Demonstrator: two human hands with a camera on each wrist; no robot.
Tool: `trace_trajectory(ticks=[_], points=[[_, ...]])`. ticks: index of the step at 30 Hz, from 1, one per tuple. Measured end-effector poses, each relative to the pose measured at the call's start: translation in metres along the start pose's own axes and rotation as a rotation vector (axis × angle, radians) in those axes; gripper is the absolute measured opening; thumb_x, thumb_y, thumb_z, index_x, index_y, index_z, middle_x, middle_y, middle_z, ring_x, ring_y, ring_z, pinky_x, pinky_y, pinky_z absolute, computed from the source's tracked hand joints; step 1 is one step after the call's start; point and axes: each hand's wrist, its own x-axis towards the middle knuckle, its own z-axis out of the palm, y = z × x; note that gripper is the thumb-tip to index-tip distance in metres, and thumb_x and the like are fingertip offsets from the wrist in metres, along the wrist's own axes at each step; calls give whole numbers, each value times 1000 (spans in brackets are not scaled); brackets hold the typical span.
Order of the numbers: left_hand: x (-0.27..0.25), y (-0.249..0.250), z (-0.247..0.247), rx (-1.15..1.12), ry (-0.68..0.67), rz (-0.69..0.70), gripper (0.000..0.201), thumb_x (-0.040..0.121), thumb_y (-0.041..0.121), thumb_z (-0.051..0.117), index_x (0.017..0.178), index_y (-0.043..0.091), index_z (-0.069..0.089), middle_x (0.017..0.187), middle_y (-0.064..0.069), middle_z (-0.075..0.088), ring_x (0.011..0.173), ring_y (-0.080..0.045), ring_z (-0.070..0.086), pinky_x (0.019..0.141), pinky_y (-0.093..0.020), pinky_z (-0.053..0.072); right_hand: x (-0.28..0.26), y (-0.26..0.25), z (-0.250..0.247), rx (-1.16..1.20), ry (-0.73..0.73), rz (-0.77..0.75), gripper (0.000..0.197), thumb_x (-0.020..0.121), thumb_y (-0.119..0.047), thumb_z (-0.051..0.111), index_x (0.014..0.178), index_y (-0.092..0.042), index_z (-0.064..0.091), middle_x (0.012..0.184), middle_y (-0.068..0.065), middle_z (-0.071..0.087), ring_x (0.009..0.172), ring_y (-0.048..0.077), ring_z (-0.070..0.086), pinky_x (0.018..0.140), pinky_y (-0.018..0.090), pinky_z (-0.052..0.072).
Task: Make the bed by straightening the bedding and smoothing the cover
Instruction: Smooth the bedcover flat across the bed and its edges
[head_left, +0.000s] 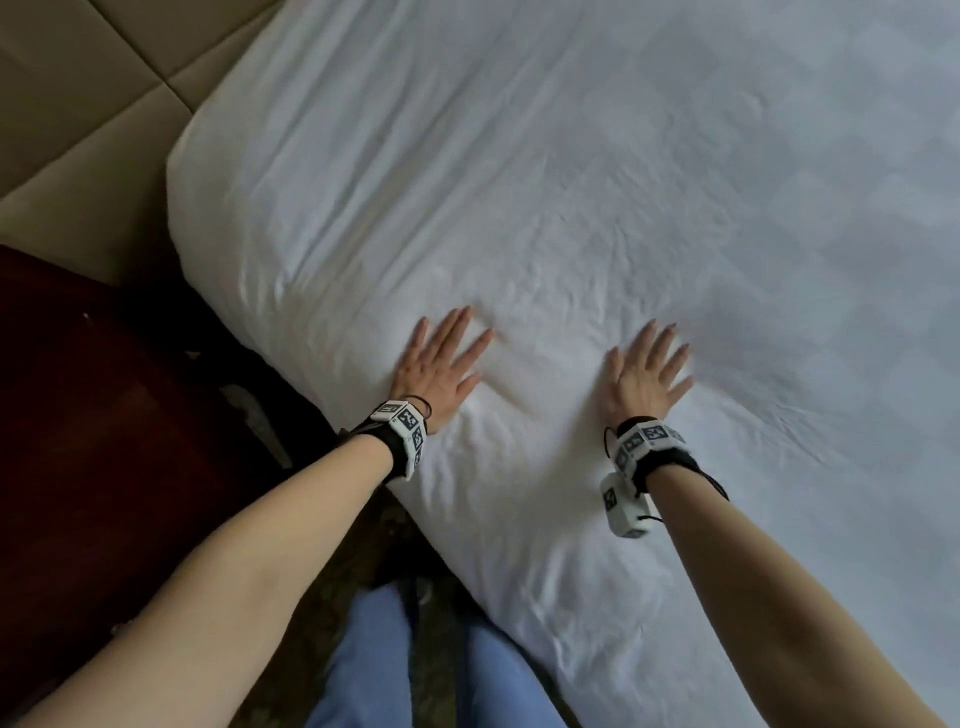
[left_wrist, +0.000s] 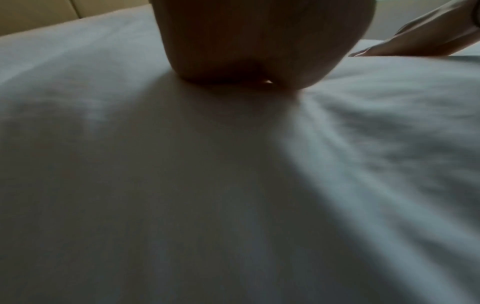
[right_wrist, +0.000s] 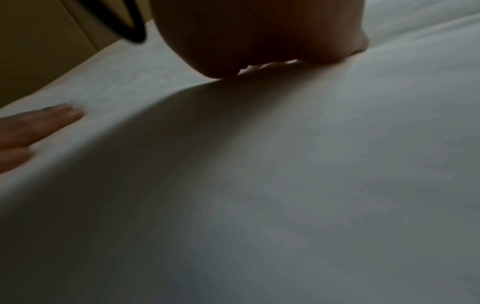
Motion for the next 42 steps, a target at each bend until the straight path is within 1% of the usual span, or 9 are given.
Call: trace_trajectory(ticks=[8, 16, 21, 25, 29, 32, 34, 37, 42], points=[[56, -146, -11, -5, 83, -151, 57, 93, 47, 8, 147, 32, -4, 160, -5, 5, 148, -18, 8, 113, -41, -16, 41, -187, 41, 44, -18, -180, 62, 99, -43, 21, 151, -28, -11, 158, -1, -21, 145, 30, -21, 115, 58, -8], [106, -300, -23, 35, 168, -292, 60, 97, 44, 25, 148, 35, -4, 161, -4, -2, 148, -17, 1, 113, -41, -16, 110, -391, 50, -42, 73, -440, 60, 99, -40, 25, 151, -32, -4, 160, -5, -13, 143, 38, -20, 111, 61, -13], [135, -372, -26, -151, 168, -471, 57, 99, 43, 31, 151, 33, 11, 161, -5, 3, 148, -19, 6, 118, -48, 4, 132, -491, 55, -125, 45, -579, 58, 99, -38, 26, 152, -33, 2, 160, -6, -7, 145, 35, -16, 111, 58, -15], [152, -401, -28, -281, 53, -523, 53, 101, 42, 24, 151, 32, 10, 160, -1, 6, 148, -21, 9, 117, -47, 13, 147, -538, 49, -302, -126, -760, 58, 99, -33, 31, 152, -30, 8, 161, -4, -4, 147, 28, -12, 114, 54, -13], [160, -394, -40, -253, 74, -510, 52, 98, 30, 33, 149, 21, 26, 153, -13, 28, 141, -29, 28, 113, -45, 24, 153, -547, 20, -287, -256, -802, 55, 98, -24, 38, 151, -20, 22, 161, 2, 4, 149, 22, 1, 121, 45, 0], [173, -369, -65, -277, 128, -533, 56, 90, 13, 46, 144, 8, 33, 146, -19, 35, 134, -37, 35, 112, -49, 26, 153, -517, -12, -132, -94, -787, 55, 98, -17, 39, 150, -16, 23, 161, 6, 4, 149, 22, 2, 121, 42, 5], [188, -346, -84, -309, 163, -486, 63, 88, 13, 48, 147, 8, 27, 152, -16, 27, 139, -33, 27, 116, -47, 19, 155, -485, -34, -69, 57, -736, 57, 96, -13, 40, 150, -15, 22, 161, 8, 3, 149, 22, 1, 122, 41, 4], [215, -301, -112, -340, 204, -358, 65, 93, 17, 42, 151, 14, 14, 159, -7, 12, 147, -22, 12, 119, -43, 5, 162, -425, -65, -9, 269, -552, 63, 95, -13, 39, 152, -14, 13, 161, 7, 1, 149, 22, -1, 122, 41, 1], [244, -241, -142, -286, 194, -40, 65, 96, 26, 39, 152, 20, 8, 160, -3, 3, 149, -22, 4, 119, -47, 3, 173, -321, -95, 82, 434, -64, 66, 98, -25, 33, 152, -12, -2, 160, 7, -7, 148, 25, -6, 119, 42, -1]])
